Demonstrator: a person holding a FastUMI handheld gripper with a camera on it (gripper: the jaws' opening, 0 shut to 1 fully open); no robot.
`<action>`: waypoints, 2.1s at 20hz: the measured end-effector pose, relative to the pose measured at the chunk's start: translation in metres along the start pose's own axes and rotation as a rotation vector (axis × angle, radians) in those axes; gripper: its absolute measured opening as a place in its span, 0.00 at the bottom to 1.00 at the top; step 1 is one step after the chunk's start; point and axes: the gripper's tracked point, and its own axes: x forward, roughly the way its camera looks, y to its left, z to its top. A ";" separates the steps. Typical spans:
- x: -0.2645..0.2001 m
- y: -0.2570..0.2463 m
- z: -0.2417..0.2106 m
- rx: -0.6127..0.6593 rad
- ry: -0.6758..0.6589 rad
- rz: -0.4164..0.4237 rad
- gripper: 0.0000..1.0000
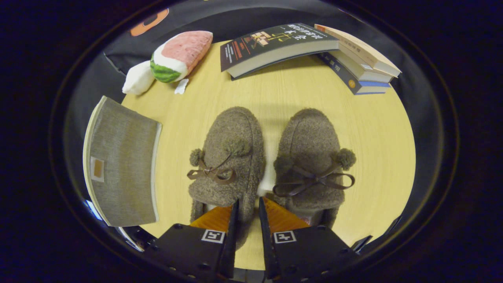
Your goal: Open the storage box then place both shoes into the box .Put the left shoe in first, then the right shoe, with the right side of both shoes facing outward in a uniform manner.
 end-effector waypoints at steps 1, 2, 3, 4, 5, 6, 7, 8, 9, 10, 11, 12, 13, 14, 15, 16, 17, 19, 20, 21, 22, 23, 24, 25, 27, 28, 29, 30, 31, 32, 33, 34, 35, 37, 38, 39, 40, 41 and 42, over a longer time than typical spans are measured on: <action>0.003 0.000 0.001 0.020 0.013 0.000 0.30; 0.005 0.001 0.001 0.034 0.025 0.006 0.20; 0.006 0.002 -0.001 0.028 0.044 0.012 0.19; 0.005 0.004 0.001 0.025 0.041 0.025 0.19; 0.016 0.007 -0.001 0.027 0.050 0.033 0.19; 0.006 0.005 0.000 0.037 0.054 0.034 0.08; 0.007 0.006 0.001 0.061 0.059 0.036 0.08; 0.008 0.006 -0.001 0.082 0.078 0.036 0.01; 0.001 0.006 0.001 0.093 0.079 0.043 0.01; -0.002 0.008 0.001 0.104 0.076 0.049 0.01; -0.009 0.008 0.002 0.112 0.073 0.053 0.01; -0.016 0.009 0.002 0.120 0.072 0.054 0.01; -0.024 0.010 0.002 0.127 0.070 0.063 0.01; -0.033 0.013 0.004 0.142 0.066 0.083 0.00; -0.044 0.017 0.005 0.164 0.066 0.105 0.01; -0.055 0.023 0.006 0.188 0.070 0.126 0.01; -0.068 0.028 0.008 0.204 0.069 0.143 0.01; -0.092 0.039 0.014 0.202 0.061 0.156 0.01; -0.103 0.046 0.018 0.192 0.053 0.157 0.01; -0.116 0.054 0.023 0.183 0.040 0.161 0.01; -0.129 0.063 0.028 0.173 0.021 0.166 0.01; -0.143 0.075 0.034 0.159 0.000 0.174 0.01; -0.156 0.087 0.038 0.138 -0.020 0.182 0.01; -0.168 0.101 0.043 0.112 -0.038 0.191 0.01; -0.183 0.130 0.048 0.050 -0.064 0.195 0.01; -0.187 0.148 0.046 0.018 -0.066 0.204 0.01; -0.189 0.168 0.044 -0.007 -0.061 0.222 0.01; -0.188 0.187 0.040 -0.022 -0.047 0.243 0.01; -0.184 0.206 0.034 -0.023 -0.021 0.263 0.01; -0.179 0.224 0.027 -0.016 0.015 0.280 0.00; -0.170 0.241 0.021 -0.009 0.051 0.290 0.01; -0.161 0.256 0.018 0.000 0.075 0.295 0.01; -0.150 0.270 0.016 0.001 0.088 0.292 0.01; -0.128 0.292 0.017 -0.011 0.092 0.281 0.00; -0.116 0.303 0.017 -0.013 0.093 0.270 0.01; -0.103 0.312 0.017 -0.011 0.100 0.257 0.00; -0.091 0.319 0.014 0.000 0.115 0.240 0.00; -0.077 0.325 0.011 0.015 0.132 0.221 0.00; -0.065 0.333 0.009 0.028 0.142 0.203 0.01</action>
